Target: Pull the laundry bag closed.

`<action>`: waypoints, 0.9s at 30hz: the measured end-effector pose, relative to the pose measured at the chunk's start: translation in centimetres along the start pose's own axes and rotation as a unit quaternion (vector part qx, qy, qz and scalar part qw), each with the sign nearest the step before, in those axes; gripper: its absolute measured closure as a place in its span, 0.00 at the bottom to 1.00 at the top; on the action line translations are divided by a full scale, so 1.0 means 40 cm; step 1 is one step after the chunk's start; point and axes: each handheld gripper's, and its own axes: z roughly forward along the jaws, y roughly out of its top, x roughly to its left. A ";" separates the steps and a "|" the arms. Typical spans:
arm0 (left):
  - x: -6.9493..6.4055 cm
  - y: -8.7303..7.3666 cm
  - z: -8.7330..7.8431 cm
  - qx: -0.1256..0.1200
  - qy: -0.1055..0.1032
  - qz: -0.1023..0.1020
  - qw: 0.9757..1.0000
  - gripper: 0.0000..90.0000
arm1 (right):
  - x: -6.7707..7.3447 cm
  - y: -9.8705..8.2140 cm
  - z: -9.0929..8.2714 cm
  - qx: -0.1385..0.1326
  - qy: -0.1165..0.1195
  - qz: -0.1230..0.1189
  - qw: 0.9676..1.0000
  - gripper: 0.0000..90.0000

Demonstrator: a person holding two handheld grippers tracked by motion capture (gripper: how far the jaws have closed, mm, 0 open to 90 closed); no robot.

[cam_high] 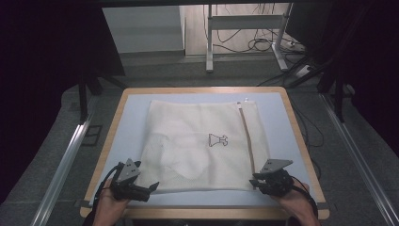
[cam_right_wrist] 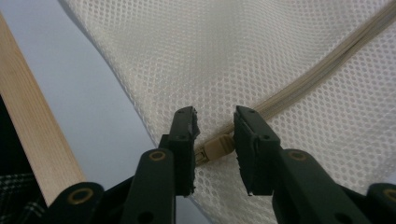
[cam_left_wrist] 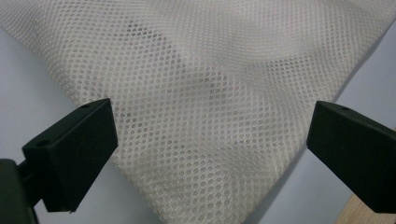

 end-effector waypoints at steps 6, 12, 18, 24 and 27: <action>-0.001 0.000 -0.001 0.000 0.001 0.001 1.000 0.02 | 0.016 0.006 -0.023 -0.002 -0.008 -0.021 1.000 0.85; -0.002 0.000 0.000 0.001 0.001 0.002 1.000 0.02 | 0.030 0.002 -0.019 0.021 -0.004 -0.042 0.999 0.89; -0.002 0.001 0.000 0.000 0.000 0.001 1.000 0.02 | 0.034 0.003 -0.025 0.027 -0.011 -0.048 0.998 0.91; -0.005 0.004 0.001 -0.003 -0.003 0.000 1.000 0.02 | 0.033 -0.003 -0.032 0.037 -0.016 -0.052 0.998 0.92; -0.008 0.007 0.001 -0.003 -0.005 0.000 1.000 0.02 | 0.033 -0.004 -0.034 0.041 -0.016 -0.054 0.998 0.92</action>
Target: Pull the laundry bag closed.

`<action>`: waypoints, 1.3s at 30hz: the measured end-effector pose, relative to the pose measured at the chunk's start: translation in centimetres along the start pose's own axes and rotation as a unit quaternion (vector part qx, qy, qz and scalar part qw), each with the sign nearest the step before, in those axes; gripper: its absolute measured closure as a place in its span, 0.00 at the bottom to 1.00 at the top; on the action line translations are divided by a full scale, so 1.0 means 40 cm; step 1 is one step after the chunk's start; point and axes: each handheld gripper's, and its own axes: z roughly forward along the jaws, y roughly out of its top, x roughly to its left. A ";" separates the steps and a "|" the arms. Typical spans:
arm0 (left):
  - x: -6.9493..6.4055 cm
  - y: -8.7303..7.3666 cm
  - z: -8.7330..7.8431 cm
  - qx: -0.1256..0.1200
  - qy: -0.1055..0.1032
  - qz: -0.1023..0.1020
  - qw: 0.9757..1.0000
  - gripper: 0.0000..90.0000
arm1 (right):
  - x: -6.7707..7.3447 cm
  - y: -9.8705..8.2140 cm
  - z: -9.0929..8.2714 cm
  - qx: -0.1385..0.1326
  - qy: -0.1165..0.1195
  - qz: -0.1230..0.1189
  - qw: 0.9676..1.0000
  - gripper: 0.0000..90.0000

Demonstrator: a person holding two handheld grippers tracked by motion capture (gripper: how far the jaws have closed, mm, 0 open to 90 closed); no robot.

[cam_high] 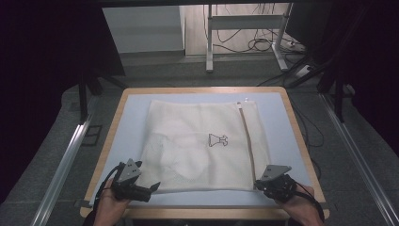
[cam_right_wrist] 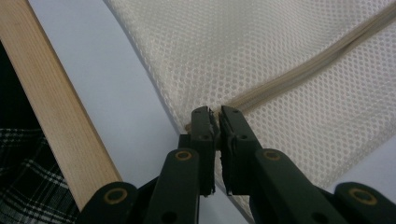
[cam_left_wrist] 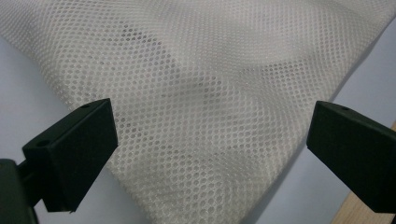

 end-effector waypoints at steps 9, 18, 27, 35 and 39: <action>-0.024 0.030 0.023 -0.006 -0.030 -0.002 1.000 0.03 | -0.002 -0.004 -0.010 -0.003 -0.003 0.004 1.000 0.94; -0.058 0.086 0.072 -0.011 -0.073 0.011 0.997 0.05 | -0.006 -0.004 -0.013 -0.009 0.003 0.016 1.000 0.95; -0.090 0.112 0.105 -0.006 -0.086 0.040 0.996 0.16 | -0.004 -0.003 -0.013 -0.009 0.000 0.014 1.000 0.95; -0.101 0.133 0.124 -0.019 -0.111 0.034 0.993 0.26 | -0.001 0.000 -0.009 -0.008 -0.005 0.010 1.000 0.94; -0.116 0.148 0.135 -0.025 -0.121 0.043 0.991 0.28 | 0.001 0.004 -0.008 -0.005 -0.006 0.011 1.000 0.95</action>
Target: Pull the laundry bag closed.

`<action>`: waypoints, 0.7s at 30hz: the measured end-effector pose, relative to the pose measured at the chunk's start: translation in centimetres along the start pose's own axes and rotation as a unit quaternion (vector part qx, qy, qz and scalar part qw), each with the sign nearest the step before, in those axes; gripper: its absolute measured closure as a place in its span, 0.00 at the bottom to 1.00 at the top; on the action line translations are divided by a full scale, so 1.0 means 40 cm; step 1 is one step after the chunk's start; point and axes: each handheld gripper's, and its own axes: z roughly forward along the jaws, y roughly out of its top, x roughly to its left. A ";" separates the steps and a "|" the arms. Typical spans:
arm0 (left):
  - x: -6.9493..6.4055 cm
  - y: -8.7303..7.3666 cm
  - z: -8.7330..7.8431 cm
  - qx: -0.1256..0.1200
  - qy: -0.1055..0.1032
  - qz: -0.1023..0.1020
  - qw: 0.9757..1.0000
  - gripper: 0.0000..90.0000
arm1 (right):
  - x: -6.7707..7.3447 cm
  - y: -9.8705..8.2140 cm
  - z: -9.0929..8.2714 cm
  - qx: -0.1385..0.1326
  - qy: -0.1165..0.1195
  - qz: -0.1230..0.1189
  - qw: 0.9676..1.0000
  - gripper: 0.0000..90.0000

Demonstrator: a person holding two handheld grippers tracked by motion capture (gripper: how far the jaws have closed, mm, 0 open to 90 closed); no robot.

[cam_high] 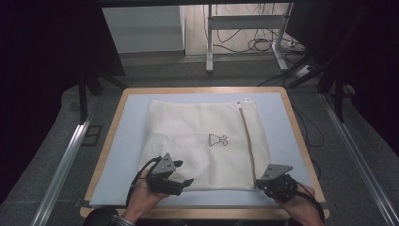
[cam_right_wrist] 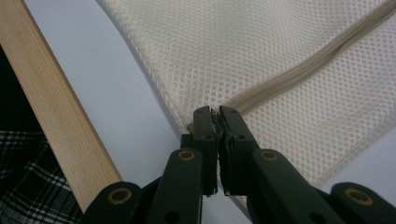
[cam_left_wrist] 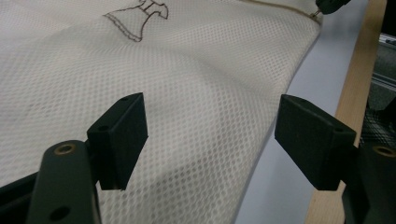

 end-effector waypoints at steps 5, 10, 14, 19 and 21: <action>-0.012 0.020 0.028 -0.001 -0.018 0.005 1.000 0.30 | 0.001 0.001 0.002 0.004 -0.001 0.001 1.000 0.95; -0.023 0.039 0.054 -0.005 -0.034 0.009 0.999 0.33 | 0.000 0.001 0.002 0.002 0.001 0.003 1.000 0.95; -0.031 0.056 0.074 -0.002 -0.048 0.014 0.999 0.37 | -0.001 0.000 0.002 0.000 0.003 0.008 1.000 0.95; -0.039 0.073 0.094 -0.007 -0.063 0.017 0.998 0.44 | -0.001 0.000 0.001 -0.003 0.004 0.012 1.000 0.95; -0.044 0.079 0.103 -0.007 -0.066 0.020 0.998 0.46 | -0.001 0.000 0.001 -0.004 0.003 0.012 1.000 0.95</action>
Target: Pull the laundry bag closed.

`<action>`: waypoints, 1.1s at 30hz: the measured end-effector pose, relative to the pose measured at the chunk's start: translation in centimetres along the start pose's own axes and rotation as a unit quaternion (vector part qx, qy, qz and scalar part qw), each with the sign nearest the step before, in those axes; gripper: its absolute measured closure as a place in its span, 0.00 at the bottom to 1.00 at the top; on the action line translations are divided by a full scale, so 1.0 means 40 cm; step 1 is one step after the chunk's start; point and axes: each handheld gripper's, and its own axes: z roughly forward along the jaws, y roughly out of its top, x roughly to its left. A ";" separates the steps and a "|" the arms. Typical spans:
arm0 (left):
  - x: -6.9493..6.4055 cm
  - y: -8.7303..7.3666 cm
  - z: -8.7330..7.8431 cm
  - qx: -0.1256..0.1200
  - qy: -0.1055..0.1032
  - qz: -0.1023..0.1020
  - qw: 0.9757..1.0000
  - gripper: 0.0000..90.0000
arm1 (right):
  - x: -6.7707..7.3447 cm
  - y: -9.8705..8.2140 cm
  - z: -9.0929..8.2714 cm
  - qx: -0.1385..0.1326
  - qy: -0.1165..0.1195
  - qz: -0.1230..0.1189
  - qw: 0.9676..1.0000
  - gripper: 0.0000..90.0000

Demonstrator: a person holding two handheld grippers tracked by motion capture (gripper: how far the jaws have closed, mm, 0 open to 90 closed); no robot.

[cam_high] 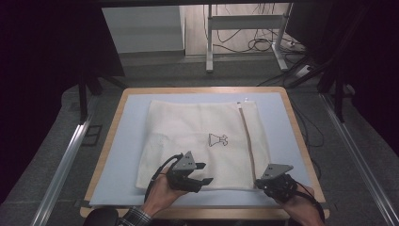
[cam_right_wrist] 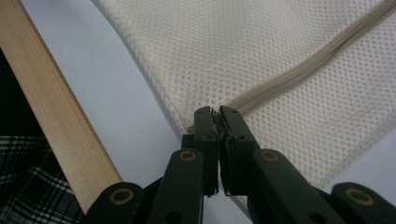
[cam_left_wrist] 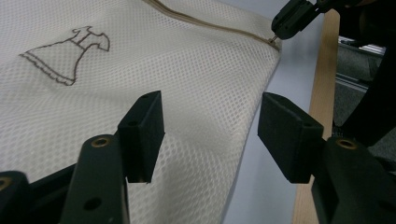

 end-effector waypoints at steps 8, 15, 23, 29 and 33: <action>-0.016 0.027 0.043 0.012 -0.012 0.017 1.000 0.56 | 0.001 0.000 0.000 -0.001 -0.002 0.001 1.000 0.95; -0.027 0.042 0.082 0.017 -0.022 0.022 0.999 0.64 | 0.003 0.000 -0.003 -0.004 -0.005 -0.001 1.000 0.94; -0.032 0.059 0.111 0.021 -0.038 0.027 0.999 0.74 | 0.004 0.002 -0.001 -0.003 -0.007 -0.004 1.000 0.94; -0.042 0.075 0.138 0.022 -0.049 0.022 0.998 0.84 | 0.003 0.002 -0.002 -0.005 -0.006 0.001 1.000 0.94; -0.048 0.083 0.156 0.020 -0.057 0.028 0.998 0.91 | 0.003 0.002 -0.004 -0.007 -0.006 0.001 1.000 0.95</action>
